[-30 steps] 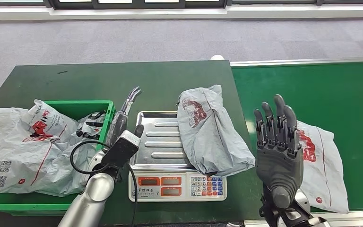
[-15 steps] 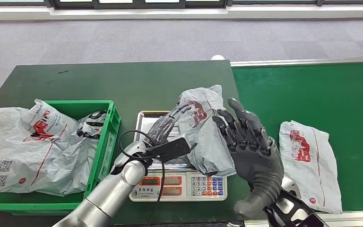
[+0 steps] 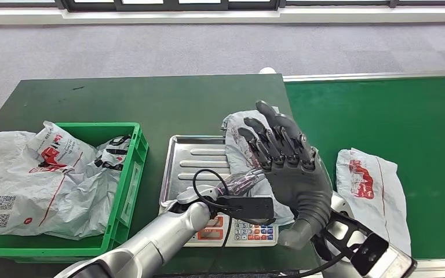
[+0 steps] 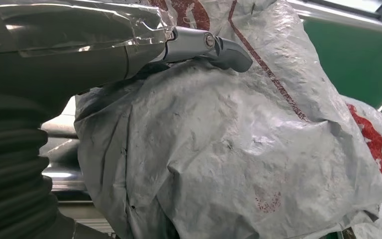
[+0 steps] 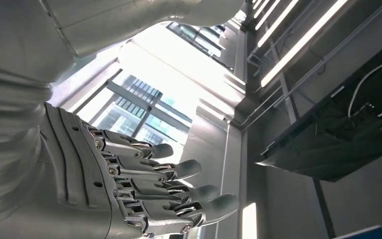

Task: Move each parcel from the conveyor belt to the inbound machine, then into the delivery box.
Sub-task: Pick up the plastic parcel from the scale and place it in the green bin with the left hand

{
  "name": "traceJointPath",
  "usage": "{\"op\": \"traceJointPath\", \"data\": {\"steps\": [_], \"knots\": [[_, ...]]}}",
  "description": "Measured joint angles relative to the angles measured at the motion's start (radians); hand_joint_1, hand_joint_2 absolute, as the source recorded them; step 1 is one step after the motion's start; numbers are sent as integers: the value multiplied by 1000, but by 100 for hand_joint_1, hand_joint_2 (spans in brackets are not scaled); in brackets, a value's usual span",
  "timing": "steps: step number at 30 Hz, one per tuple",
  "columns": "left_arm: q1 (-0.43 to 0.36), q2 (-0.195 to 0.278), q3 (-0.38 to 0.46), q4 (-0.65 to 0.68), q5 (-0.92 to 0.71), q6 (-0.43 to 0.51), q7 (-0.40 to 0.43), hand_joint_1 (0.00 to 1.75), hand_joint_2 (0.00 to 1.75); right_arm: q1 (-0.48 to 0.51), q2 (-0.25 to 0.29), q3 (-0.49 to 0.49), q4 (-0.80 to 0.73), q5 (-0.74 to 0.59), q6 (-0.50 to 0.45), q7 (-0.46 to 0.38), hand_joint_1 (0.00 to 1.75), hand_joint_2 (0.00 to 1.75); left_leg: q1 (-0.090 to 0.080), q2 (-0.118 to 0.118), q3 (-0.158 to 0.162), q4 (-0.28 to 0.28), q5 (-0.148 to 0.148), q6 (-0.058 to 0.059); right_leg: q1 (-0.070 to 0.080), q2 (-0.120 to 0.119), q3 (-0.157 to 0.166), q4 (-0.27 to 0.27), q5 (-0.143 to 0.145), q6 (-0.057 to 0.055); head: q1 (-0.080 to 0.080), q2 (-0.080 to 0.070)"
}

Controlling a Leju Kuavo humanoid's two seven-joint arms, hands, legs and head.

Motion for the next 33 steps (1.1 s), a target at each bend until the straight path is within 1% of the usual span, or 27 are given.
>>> {"op": "traceJointPath", "data": {"steps": [4,5,8,9,13,20,24,28,31,33], "knots": [[-16,-16,-41,44,32,-14,11,0,175,-20,30,0,5,12,6,16,0,175,0,0,0,0,0,0,0,0,0,0,0,0,0,0],[-18,-16,-57,50,50,-13,15,3,175,-23,36,0,6,15,6,18,0,175,0,0,0,0,0,0,0,0,0,0,0,0,0,0],[-24,-17,-106,66,101,1,24,134,175,-29,50,0,7,21,4,21,0,175,0,-1,0,0,0,0,0,-1,0,0,0,0,0,0],[-26,-17,-121,72,111,13,24,175,175,-29,54,0,7,23,2,22,0,175,0,-1,0,0,0,0,0,-1,1,0,0,0,0,0],[-29,-17,-153,90,120,97,4,175,175,-30,63,0,8,29,-3,29,0,175,0,-1,0,0,0,0,0,-1,1,0,0,0,0,0],[-34,-15,-149,94,149,198,-21,175,175,-29,72,-1,8,33,-14,36,0,175,0,-1,0,0,1,0,0,-1,1,0,0,0,0,0],[-33,-9,-112,75,183,248,-28,175,175,-26,84,-5,7,45,-18,52,0,175,0,-1,0,0,1,0,0,-1,0,0,0,0,0,0],[-25,4,-58,33,193,270,-30,175,175,-19,96,-12,2,61,-16,60,0,175,0,-1,0,0,1,0,0,-1,0,1,0,0,0,0],[-3,19,-16,-33,172,308,-34,175,175,-7,105,-23,-8,81,-16,65,0,175,0,-1,0,0,1,0,0,-1,0,1,0,0,0,0],[22,37,14,-113,163,334,-35,175,175,3,108,-31,-19,95,-21,63,0,175,0,-1,0,0,1,0,0,-1,0,1,0,0,0,0]]}}
